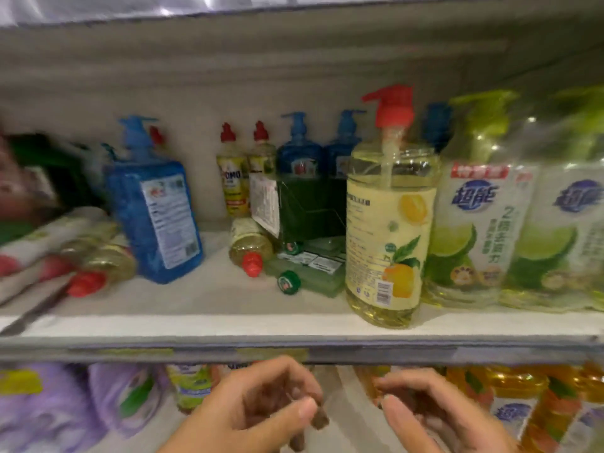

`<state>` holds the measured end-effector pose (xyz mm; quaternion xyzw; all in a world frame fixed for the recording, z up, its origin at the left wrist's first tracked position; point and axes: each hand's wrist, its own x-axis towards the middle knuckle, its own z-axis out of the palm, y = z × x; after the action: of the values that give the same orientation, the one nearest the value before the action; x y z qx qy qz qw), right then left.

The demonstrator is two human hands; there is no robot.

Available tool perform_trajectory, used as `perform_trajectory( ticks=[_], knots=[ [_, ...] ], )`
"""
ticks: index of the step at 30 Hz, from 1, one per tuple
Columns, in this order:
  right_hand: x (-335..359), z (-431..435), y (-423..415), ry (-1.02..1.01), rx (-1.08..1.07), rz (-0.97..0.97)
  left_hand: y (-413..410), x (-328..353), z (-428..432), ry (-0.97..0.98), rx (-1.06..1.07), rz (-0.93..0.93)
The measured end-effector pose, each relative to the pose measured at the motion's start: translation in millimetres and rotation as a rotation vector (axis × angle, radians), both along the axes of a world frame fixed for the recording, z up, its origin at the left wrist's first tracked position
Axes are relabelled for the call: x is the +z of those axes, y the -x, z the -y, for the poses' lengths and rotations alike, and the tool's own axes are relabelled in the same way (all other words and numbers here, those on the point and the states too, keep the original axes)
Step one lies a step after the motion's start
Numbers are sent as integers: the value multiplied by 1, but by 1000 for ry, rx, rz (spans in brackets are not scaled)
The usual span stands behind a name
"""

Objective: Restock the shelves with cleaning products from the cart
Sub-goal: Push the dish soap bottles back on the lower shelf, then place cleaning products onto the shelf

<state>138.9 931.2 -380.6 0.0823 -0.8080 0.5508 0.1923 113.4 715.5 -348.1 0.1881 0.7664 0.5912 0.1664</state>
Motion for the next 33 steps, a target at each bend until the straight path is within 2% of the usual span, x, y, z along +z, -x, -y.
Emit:
perform_trajectory(
  ticks=[4, 7, 10, 15, 19, 22, 26, 29, 30, 33],
  knots=[
    [17, -5, 13, 247, 55, 38, -11, 27, -8, -67, 212, -55],
    [38, -11, 28, 316, -39, -33, -9, 39, -27, -107, 386, -131],
    [52, -12, 43, 171, -106, 7, 7, 48, -53, -102, 460, -226],
    [56, 1, 56, -82, -153, 98, 50, 50, -92, -43, 385, -246],
    [57, 9, 59, -122, -189, 159, 73, 46, -108, -24, 407, -312],
    [57, 14, 56, -179, -207, 135, 85, 43, -114, -61, 466, -323],
    [53, 25, 46, -341, -72, 125, 98, 43, -109, -75, 499, -319],
    [53, 24, 40, -410, 49, 145, 105, 47, -99, 11, 568, -356],
    [53, 20, 39, -379, 99, 138, 107, 48, -96, 46, 575, -378],
    [60, 1, 45, -106, 162, 28, 113, 52, -84, 46, 479, -367]
  ],
)
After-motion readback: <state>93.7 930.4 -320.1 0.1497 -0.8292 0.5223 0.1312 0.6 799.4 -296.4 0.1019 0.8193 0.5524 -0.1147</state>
